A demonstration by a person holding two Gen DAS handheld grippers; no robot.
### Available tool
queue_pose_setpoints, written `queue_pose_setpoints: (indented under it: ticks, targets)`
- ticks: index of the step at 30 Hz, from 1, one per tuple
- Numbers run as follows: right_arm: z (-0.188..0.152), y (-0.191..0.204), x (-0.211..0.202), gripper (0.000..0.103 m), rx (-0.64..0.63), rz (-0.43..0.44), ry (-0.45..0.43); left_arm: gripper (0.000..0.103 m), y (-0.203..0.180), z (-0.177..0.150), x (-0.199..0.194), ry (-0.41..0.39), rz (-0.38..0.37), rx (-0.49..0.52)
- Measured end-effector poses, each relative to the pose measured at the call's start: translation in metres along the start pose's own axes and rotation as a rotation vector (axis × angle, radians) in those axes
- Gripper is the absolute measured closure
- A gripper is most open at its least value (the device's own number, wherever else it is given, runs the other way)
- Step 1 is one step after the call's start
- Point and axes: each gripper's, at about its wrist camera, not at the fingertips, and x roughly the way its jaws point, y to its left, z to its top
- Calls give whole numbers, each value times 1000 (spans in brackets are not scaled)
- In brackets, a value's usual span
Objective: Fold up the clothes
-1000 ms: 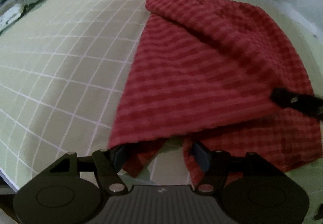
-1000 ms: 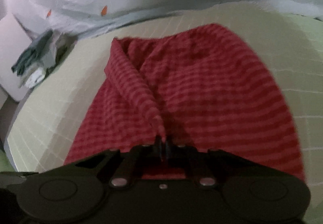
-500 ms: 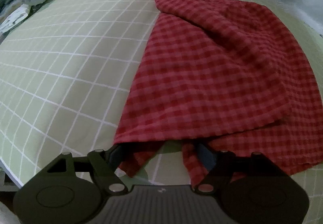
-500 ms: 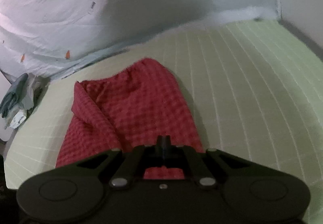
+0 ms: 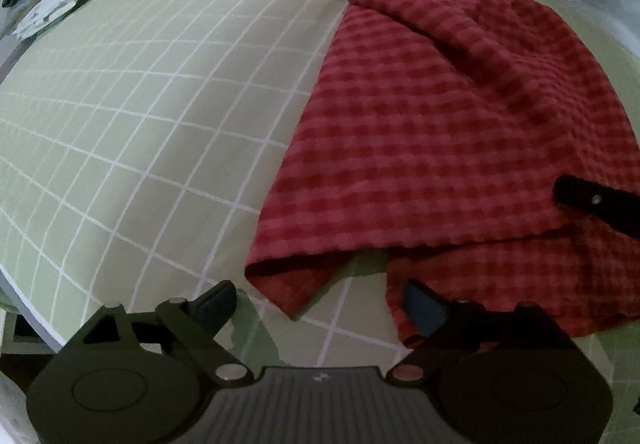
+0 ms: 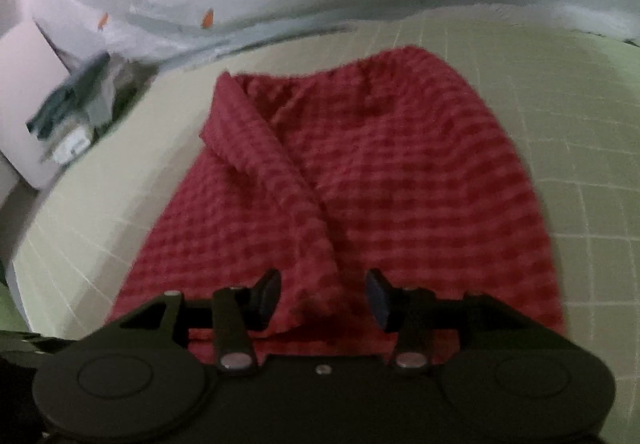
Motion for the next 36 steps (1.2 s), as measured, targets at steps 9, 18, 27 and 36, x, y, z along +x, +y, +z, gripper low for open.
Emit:
queue_pose_setpoints:
  ticks: [9, 18, 27, 36]
  targets:
    - [3, -10, -44, 101, 60, -27, -152, 5, 4, -3, 2, -7, -6, -8]
    - [-12, -45, -92, 101, 94, -147, -199, 5, 4, -5, 1, -13, -3, 9]
    - [-51, -71, -92, 101, 142, -243, -85, 5, 12, -9, 0, -3, 6, 8]
    - [-60, -74, -83, 95, 136, -283, 5, 5, 17, -5, 0, 28, -11, -26]
